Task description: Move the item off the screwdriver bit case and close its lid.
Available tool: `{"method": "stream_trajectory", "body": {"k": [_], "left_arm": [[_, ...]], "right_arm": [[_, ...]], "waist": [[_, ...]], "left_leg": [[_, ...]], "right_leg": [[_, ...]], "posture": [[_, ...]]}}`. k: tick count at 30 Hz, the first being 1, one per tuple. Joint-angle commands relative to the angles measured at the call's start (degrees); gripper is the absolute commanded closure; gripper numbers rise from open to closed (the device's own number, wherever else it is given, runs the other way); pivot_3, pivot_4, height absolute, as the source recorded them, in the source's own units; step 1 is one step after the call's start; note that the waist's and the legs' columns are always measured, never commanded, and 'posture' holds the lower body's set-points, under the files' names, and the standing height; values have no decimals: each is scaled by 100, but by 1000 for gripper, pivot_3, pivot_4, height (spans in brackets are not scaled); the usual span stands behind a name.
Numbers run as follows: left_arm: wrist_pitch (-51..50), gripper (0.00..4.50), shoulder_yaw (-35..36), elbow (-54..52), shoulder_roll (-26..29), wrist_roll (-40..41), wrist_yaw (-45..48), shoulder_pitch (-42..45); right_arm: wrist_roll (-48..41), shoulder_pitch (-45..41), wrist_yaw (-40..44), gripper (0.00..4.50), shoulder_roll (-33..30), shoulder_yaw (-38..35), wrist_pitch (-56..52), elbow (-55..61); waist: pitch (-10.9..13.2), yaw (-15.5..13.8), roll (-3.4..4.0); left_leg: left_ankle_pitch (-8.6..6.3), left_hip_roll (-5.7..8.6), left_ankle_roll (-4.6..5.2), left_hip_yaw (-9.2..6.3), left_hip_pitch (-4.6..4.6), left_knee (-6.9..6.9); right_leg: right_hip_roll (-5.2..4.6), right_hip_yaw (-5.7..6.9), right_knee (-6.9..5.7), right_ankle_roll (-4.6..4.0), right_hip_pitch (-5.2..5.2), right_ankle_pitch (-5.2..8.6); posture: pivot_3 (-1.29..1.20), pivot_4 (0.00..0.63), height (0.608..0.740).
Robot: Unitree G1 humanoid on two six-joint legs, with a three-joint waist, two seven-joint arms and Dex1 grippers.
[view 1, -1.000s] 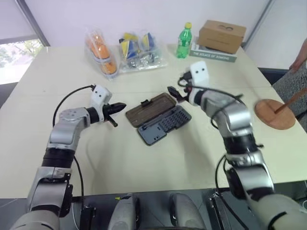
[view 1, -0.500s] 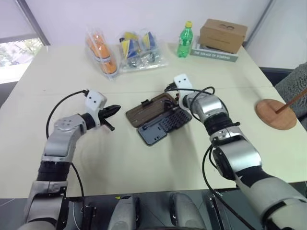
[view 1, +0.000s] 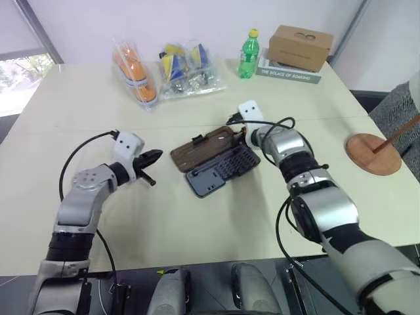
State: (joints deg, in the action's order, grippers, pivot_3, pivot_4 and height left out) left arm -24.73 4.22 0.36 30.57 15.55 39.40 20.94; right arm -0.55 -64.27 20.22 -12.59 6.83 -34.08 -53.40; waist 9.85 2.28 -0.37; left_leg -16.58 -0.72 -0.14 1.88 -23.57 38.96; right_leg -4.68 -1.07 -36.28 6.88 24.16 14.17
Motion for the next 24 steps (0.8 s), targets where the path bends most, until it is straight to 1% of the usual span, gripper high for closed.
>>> {"method": "stream_trajectory", "body": {"k": [1, 3, 7, 11, 14, 18, 20, 21, 24], "left_arm": [[119, 4500, 89, -53, 27, 14, -33, 117], [163, 4500, 61, -7, 16, -5, -29, 153], [236, 4500, 22, 116, 5, -32, -7, 252], [308, 4500, -25, 234, -5, -50, 10, 344], [375, 4500, -84, 338, -18, -77, 62, 397], [448, 4500, -168, 436, -65, -112, 124, 446], [482, 4500, -237, 506, -125, -137, 169, 498], [486, 4500, -274, 526, -159, -150, 178, 523], [537, 4500, -384, 656, -242, -188, 223, 621]], "right_arm": [[217, 286, 56, 4436, -159, 132, -318, 536], [240, 534, 132, 4436, -221, 188, -600, 1011], [249, 1218, 152, 4436, -408, 224, -1496, 2359], [256, 1883, -19, 4436, -606, 128, -2582, 3851], [302, 2228, -349, 4436, -664, -168, -3485, 4866], [419, 2414, -922, 4436, -456, -770, -4454, 5677], [595, 2457, -1322, 4436, -88, -1288, -5198, 6199], [645, 2484, -1433, 4436, 39, -1434, -5486, 6426], [748, 2679, -1671, 4436, 398, -1634, -5830, 7000]], "waist": [[0, -6, -1], [0, -9, -1], [-1, -59, -1], [-3, -170, -2], [-4, -181, -2], [-4, -181, -3], [-4, -178, -3], [-4, -180, -3], [-4, -160, -2]], "left_leg": [[0, 0, -1, -1, 0, 0], [0, 0, -1, -2, 0, 1], [0, 1, 0, -8, -1, -1], [-1, 2, 1, -9, -1, -2], [-1, 7, 1, -11, -2, -1], [-1, 17, 1, -12, -2, 0], [-1, 18, 1, -12, -2, 1], [-1, 17, 1, -12, -2, 1], [-1, 19, 1, -12, -2, 0]], "right_leg": [[-2, 0, 0, 0, -1, 0], [-3, 0, 0, 0, -3, 0], [-4, 2, 1, 0, -3, 0], [-4, 2, 4, -1, -4, 0], [-5, 3, 5, -1, -7, 1], [-5, 3, 5, -1, -8, 1], [-4, 4, 5, -1, -8, 1], [-3, 4, 5, -1, -8, 1], [-2, 4, 4, -1, -7, 1]], "posture": [[0, 150, 740], [0, 150, 740], [0, 150, 740], [0, 150, 740], [0, 150, 740], [0, 150, 740], [0, 150, 740], [0, 150, 740], [0, 150, 740]]}}
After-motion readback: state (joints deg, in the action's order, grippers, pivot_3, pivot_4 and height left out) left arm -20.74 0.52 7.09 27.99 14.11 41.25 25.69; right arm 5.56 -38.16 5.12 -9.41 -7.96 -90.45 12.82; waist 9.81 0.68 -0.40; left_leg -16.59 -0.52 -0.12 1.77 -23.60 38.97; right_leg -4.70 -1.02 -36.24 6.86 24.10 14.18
